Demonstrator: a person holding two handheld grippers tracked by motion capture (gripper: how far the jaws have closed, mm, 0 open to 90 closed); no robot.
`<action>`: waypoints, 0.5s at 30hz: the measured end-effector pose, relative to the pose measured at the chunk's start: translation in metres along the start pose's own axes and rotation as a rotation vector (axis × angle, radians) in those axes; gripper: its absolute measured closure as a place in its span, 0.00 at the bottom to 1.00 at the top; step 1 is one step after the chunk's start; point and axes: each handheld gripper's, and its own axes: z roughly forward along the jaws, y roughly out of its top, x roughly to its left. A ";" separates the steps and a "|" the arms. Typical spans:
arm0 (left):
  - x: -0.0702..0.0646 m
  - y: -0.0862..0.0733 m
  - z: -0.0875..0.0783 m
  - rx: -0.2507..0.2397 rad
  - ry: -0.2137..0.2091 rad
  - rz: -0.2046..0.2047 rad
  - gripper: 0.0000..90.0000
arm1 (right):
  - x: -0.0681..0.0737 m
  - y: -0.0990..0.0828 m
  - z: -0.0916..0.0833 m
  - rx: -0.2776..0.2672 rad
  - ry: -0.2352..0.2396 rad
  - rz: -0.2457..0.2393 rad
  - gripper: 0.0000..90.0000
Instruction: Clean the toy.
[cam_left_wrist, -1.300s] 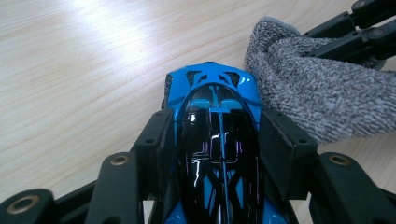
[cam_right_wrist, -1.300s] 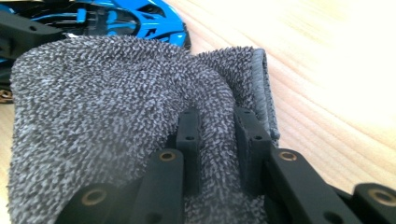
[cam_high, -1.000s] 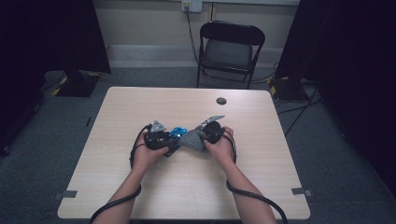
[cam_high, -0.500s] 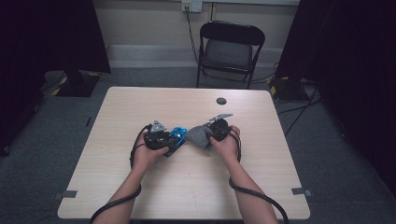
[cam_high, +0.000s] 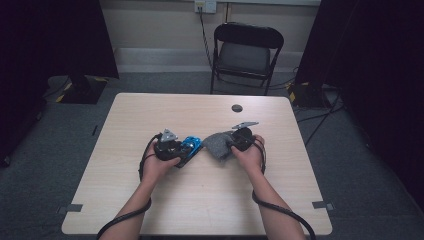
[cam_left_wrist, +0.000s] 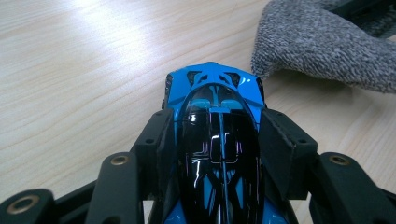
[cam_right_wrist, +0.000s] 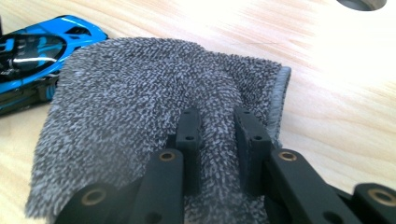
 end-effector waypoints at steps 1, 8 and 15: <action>0.000 0.000 0.000 -0.001 0.000 0.000 0.52 | 0.000 -0.001 -0.003 -0.006 0.006 -0.004 0.82; 0.001 -0.001 0.001 -0.012 -0.009 -0.008 0.52 | 0.002 -0.016 -0.026 -0.050 0.076 -0.003 0.82; 0.002 -0.003 0.000 -0.013 -0.010 -0.012 0.50 | 0.017 -0.037 -0.047 -0.083 0.170 0.003 0.82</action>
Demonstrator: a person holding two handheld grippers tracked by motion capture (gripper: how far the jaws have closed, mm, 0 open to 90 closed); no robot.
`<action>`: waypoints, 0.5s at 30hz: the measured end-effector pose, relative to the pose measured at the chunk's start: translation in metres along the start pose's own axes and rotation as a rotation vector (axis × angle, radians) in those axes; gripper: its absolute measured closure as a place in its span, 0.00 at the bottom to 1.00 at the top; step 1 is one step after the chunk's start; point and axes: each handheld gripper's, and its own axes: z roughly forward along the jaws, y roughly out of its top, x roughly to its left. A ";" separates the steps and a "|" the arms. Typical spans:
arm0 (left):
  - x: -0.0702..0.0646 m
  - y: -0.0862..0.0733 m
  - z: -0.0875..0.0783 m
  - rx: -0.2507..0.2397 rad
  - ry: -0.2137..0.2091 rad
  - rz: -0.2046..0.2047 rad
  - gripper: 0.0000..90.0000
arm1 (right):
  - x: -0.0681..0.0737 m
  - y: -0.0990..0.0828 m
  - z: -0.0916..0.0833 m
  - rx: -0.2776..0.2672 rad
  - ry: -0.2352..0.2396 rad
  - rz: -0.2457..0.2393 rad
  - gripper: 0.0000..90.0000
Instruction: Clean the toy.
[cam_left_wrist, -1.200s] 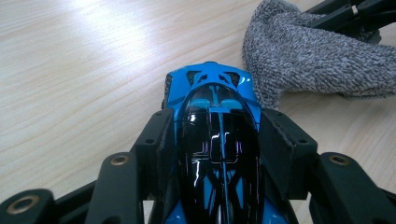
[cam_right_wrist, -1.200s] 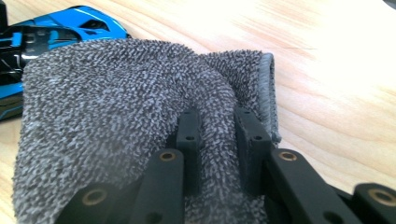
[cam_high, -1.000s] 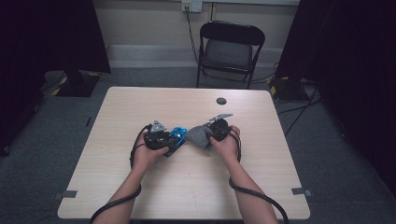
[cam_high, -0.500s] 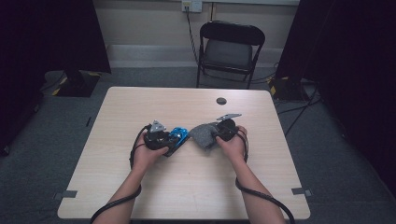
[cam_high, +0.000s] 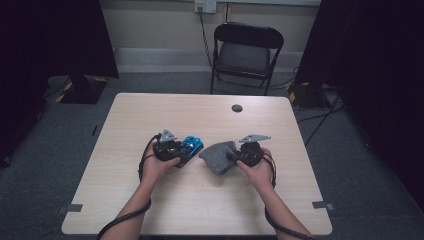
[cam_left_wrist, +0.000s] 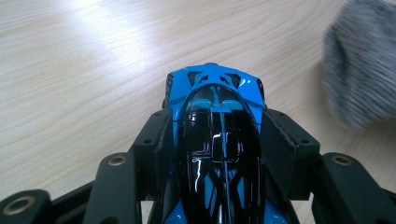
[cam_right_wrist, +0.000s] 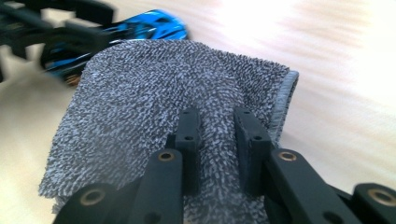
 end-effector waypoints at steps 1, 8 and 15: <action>0.000 0.000 0.000 -0.003 -0.004 0.001 0.49 | 0.004 -0.003 -0.002 -0.001 0.018 0.000 0.82; -0.001 0.002 -0.007 -0.033 -0.006 -0.001 0.47 | 0.025 -0.019 -0.007 0.019 0.051 -0.049 0.80; -0.014 0.007 -0.021 -0.044 -0.038 0.034 0.44 | 0.026 -0.029 -0.002 0.052 0.044 -0.062 0.72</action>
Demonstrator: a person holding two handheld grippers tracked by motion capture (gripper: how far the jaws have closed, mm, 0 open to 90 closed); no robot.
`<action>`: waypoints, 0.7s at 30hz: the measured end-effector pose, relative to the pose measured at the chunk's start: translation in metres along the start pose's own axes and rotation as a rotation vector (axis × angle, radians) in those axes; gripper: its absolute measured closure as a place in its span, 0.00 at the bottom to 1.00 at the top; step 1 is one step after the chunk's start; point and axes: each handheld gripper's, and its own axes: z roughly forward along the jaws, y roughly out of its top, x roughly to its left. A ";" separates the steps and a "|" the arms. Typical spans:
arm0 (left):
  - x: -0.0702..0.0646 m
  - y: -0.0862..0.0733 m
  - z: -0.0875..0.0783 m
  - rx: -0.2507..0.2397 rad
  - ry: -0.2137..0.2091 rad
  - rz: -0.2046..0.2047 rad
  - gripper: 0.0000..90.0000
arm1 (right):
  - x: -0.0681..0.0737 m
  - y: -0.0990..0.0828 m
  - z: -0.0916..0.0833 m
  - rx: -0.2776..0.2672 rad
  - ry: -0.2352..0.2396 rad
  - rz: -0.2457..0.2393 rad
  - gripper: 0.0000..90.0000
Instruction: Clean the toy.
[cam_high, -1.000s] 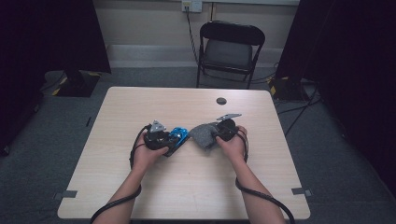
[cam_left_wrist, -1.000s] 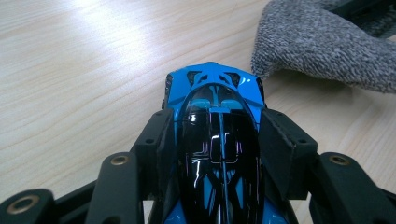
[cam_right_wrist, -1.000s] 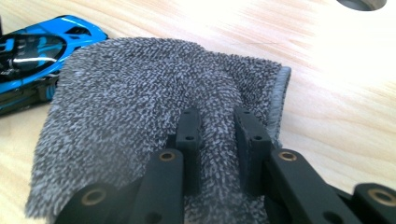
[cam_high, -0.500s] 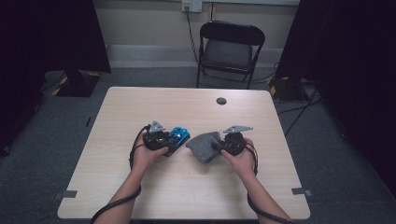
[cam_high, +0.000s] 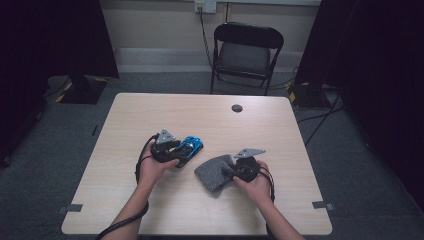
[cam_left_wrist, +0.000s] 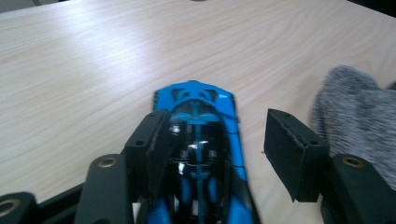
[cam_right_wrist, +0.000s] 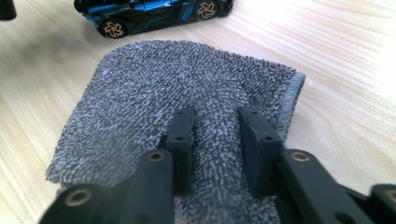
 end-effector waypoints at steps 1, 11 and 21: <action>-0.004 0.000 -0.001 0.005 -0.010 -0.010 0.44 | 0.000 0.001 -0.001 -0.003 0.004 0.000 0.68; -0.048 0.007 -0.003 0.004 -0.146 0.056 0.40 | -0.011 0.012 -0.019 -0.051 0.001 -0.008 0.55; -0.093 0.001 0.022 0.069 -0.257 0.172 0.36 | -0.029 0.014 -0.019 -0.082 -0.014 -0.005 0.45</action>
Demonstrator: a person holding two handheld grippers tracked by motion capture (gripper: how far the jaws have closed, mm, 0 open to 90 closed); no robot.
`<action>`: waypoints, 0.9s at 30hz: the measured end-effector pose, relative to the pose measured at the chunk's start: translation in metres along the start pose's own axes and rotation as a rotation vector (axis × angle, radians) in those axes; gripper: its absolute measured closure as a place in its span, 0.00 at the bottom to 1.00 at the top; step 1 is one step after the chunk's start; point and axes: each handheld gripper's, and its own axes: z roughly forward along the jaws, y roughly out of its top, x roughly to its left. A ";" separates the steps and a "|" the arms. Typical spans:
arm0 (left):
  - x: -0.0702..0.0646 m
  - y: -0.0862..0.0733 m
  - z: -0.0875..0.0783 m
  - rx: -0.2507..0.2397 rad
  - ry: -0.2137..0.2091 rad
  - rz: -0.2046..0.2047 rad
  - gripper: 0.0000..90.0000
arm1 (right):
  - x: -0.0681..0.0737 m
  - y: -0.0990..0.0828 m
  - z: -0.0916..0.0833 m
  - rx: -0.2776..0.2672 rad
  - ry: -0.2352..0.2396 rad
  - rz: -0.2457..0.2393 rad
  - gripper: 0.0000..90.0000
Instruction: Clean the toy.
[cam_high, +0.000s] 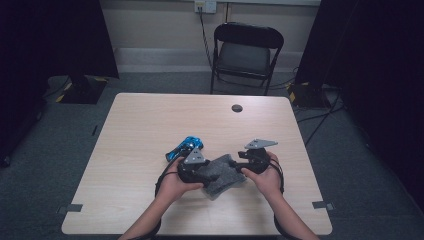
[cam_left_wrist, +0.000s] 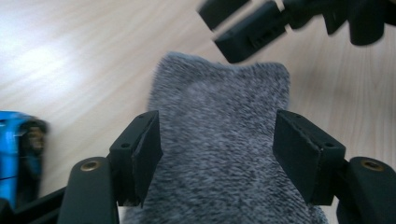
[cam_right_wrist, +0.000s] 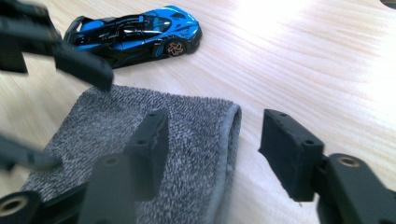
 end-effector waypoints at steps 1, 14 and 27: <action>-0.001 -0.002 0.003 0.009 -0.002 0.002 0.36 | -0.001 0.001 0.001 0.000 0.000 -0.004 0.44; -0.005 -0.021 0.018 0.077 0.050 0.022 0.40 | -0.005 0.007 0.010 0.001 -0.007 0.010 0.37; -0.009 -0.015 0.016 0.120 0.016 0.004 0.79 | -0.012 0.011 0.009 0.007 -0.022 0.023 0.34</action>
